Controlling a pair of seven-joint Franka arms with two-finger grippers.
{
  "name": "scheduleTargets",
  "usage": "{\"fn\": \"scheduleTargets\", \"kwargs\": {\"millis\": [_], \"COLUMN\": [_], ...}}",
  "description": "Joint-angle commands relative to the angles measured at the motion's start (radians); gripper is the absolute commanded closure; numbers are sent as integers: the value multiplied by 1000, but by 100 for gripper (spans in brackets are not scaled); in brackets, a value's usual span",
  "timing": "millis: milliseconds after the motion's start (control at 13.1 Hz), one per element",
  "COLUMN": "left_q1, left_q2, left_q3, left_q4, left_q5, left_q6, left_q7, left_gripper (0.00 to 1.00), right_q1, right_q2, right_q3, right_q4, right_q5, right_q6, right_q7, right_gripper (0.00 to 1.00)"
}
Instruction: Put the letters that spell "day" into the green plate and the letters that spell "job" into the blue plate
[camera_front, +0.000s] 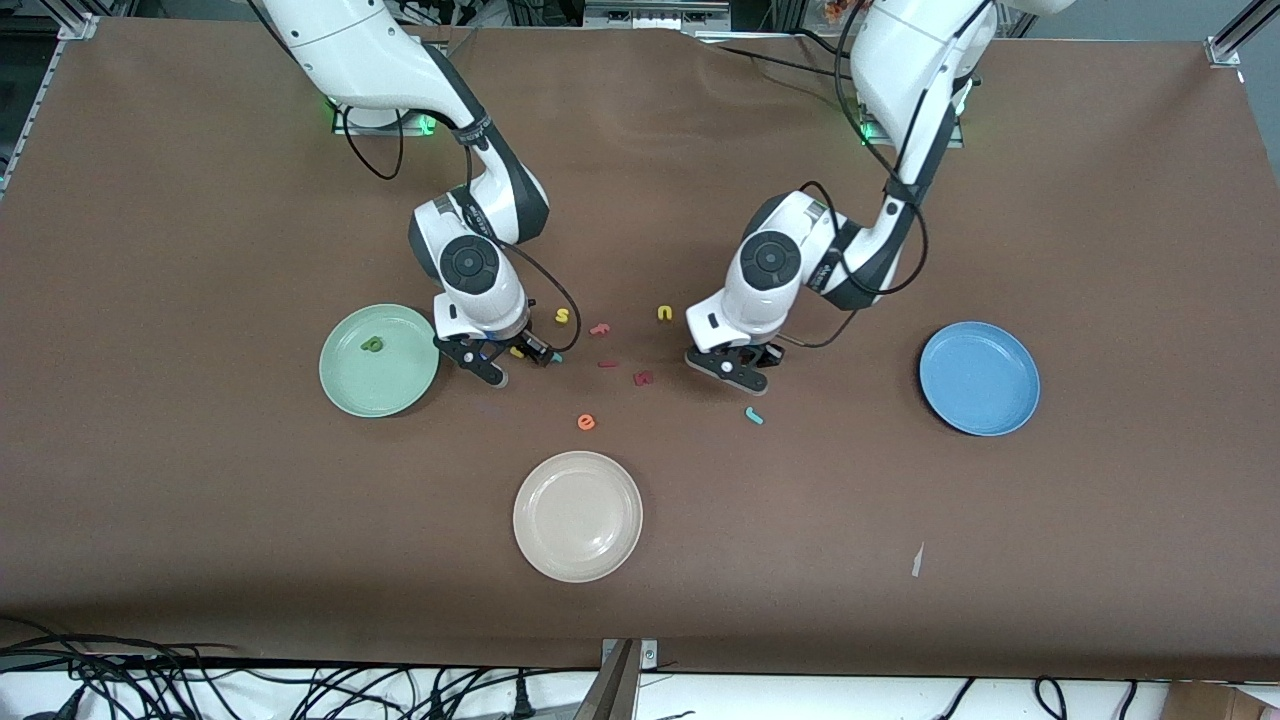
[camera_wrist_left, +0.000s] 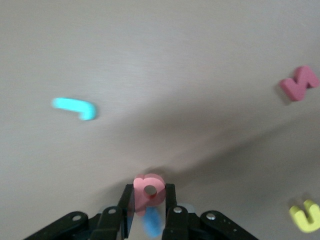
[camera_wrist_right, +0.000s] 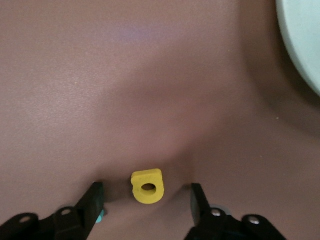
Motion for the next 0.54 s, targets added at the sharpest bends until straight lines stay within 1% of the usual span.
{"fn": "scheduleTargets", "kwargs": {"millis": [0, 77, 153, 230, 306, 459], "left_q1": [34, 34, 39, 61, 113, 207], "left_q2": [-67, -67, -68, -84, -105, -151], "left_q3": [-3, -3, 0, 4, 5, 5], "left_q4": [-33, -36, -36, -36, -36, -36], "left_q5": [29, 29, 29, 29, 29, 29], "left_q6": [-90, -90, -93, -115, -142, -171], "left_q7": [61, 61, 67, 85, 142, 234], "left_gripper": [100, 100, 100, 100, 100, 100], "right_q1": [0, 0, 0, 0, 2, 2], "right_q2": [8, 8, 8, 8, 8, -4], "right_q3": [-4, -6, -6, -6, -6, -15], "right_q4": [16, 14, 14, 13, 13, 14], "right_q5": [-5, -8, -10, -13, -16, -16], "right_q6": [-2, -2, -2, -2, -5, -13], "right_q7": [0, 1, 1, 1, 1, -51], "right_gripper": [64, 71, 74, 83, 90, 92]}}
